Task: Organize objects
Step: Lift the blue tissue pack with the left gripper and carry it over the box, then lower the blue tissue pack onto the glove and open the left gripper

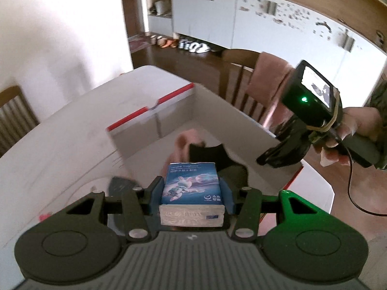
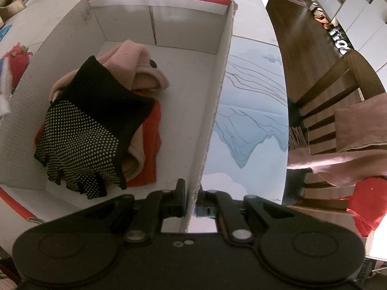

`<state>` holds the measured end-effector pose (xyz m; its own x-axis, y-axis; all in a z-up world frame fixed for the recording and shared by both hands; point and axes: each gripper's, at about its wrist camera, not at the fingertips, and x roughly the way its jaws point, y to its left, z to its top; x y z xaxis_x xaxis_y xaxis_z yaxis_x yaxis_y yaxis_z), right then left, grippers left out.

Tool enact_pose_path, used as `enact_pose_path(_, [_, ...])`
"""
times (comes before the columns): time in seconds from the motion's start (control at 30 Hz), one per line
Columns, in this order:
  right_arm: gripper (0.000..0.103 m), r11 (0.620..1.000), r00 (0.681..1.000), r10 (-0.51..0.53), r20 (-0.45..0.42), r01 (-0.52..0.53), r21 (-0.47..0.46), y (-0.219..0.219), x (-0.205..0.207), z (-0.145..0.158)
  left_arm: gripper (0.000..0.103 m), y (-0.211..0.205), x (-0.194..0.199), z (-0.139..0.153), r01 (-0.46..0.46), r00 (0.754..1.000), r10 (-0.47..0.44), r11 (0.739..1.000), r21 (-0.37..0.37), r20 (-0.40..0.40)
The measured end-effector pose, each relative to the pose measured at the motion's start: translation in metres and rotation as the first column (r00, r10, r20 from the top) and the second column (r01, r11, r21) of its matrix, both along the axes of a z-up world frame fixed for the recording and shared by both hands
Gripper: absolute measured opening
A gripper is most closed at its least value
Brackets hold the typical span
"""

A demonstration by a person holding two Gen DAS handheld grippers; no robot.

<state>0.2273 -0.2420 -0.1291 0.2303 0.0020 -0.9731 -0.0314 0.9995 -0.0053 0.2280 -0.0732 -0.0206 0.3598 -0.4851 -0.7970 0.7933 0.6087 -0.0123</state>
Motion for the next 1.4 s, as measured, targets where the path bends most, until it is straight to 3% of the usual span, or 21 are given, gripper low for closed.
enact_pose_path(0.27, [0.006,1.000,1.000,0.010,-0.002,-0.010,0.000,0.000,0.001,0.000,0.049,-0.046,-0.002,-0.029,0.086,0.996,-0.087,0.996,0.034,0.029])
enact_pose_path(0.6, [0.006,1.000,1.000,0.023,-0.004,-0.023,-0.003,0.001,0.001,0.000,0.049,-0.074,0.001,-0.065,0.131,0.991,-0.132,0.990,0.054,0.003])
enact_pose_path(0.9, [0.006,0.999,0.999,0.051,-0.007,-0.051,-0.010,0.003,0.001,0.001,0.050,-0.084,0.007,-0.094,0.131,0.991,-0.124,0.982,0.136,-0.057])
enact_pose_path(1.17, [0.007,0.997,0.997,0.072,-0.007,-0.072,-0.009,0.003,0.001,0.001,0.051,-0.084,0.007,-0.100,0.100,0.993,-0.089,0.984,0.146,-0.082])
enact_pose_path(1.3, [0.007,0.996,0.996,0.084,-0.005,-0.084,-0.014,0.004,0.001,0.001,0.067,-0.080,0.007,-0.096,0.077,0.994,-0.068,0.990,0.119,-0.081])
enact_pose_path(1.4, [0.007,0.996,0.996,0.089,-0.005,-0.089,-0.012,0.004,0.001,0.001,0.068,-0.075,0.004,-0.090,0.060,0.996,-0.052,0.993,0.100,-0.076])
